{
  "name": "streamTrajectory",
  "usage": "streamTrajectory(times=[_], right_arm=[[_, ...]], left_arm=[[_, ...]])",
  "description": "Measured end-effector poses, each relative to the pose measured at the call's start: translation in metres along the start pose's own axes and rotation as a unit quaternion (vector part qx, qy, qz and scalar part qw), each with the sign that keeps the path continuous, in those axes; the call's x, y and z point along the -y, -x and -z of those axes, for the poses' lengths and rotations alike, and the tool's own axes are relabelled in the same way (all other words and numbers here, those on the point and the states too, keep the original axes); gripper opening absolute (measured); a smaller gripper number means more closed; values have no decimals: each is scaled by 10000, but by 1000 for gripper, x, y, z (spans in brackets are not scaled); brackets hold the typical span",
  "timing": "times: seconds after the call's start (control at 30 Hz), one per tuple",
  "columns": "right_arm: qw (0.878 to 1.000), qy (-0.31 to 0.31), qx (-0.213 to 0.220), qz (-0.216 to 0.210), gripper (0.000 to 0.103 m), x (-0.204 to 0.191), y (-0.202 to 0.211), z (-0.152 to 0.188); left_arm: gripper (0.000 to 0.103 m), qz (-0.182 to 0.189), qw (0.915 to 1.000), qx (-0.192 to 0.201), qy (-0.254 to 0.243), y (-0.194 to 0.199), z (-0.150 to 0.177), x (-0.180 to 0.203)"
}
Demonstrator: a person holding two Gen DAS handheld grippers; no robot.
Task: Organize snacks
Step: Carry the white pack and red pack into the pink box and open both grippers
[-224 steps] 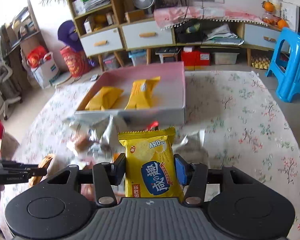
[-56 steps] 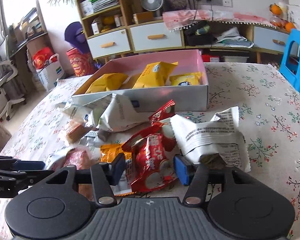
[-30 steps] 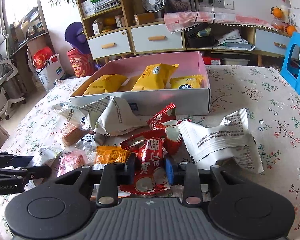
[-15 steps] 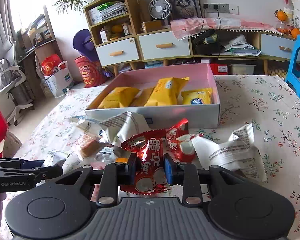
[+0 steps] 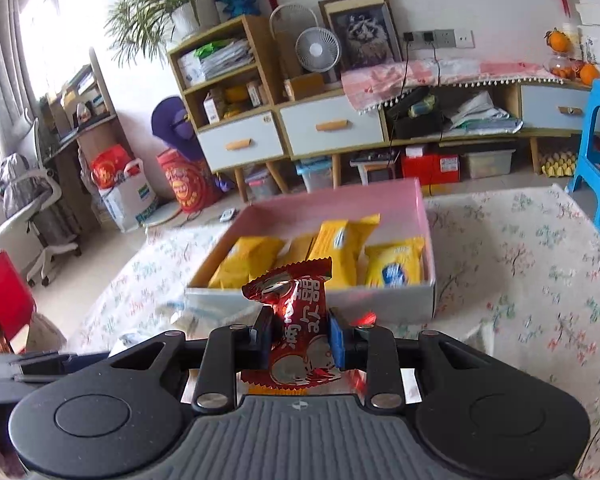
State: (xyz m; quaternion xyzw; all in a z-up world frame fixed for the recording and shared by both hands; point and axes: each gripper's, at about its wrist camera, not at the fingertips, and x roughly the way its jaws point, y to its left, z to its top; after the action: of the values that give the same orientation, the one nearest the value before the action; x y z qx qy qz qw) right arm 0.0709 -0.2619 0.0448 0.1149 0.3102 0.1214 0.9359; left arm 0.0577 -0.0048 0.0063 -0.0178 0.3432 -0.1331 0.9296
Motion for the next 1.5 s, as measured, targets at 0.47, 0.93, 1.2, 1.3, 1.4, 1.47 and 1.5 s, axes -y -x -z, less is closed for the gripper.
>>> streamTrajectory(times=[0.47, 0.93, 1.2, 1.3, 1.4, 1.47, 1.5], right_arm=[[9984, -505, 246, 71, 18, 30, -12, -36], [9982, -563, -114, 172, 18, 58, -50, -33], [9986, -349, -299, 264, 19, 56, -56, -27], [9984, -343, -311, 322, 19, 57, -58, -28], [9983, -389, -272, 336, 19, 60, -60, -28], [9981, -451, -220, 356, 19, 62, -60, -27], [9980, -482, -196, 367, 19, 63, -60, -27]], left_arm=[[45, 188, 9995, 55, -229, -39, -62, 26], [45, 158, 9996, -230, -28, -120, -102, 36], [45, 291, 9987, -207, 362, -155, -124, 53], [45, 377, 9984, -181, 383, -164, -135, 63], [45, 493, 9980, -196, 335, -172, -142, 75], [45, 538, 9979, -219, 272, -178, -145, 83], [45, 545, 9980, -230, 237, -181, -146, 86]])
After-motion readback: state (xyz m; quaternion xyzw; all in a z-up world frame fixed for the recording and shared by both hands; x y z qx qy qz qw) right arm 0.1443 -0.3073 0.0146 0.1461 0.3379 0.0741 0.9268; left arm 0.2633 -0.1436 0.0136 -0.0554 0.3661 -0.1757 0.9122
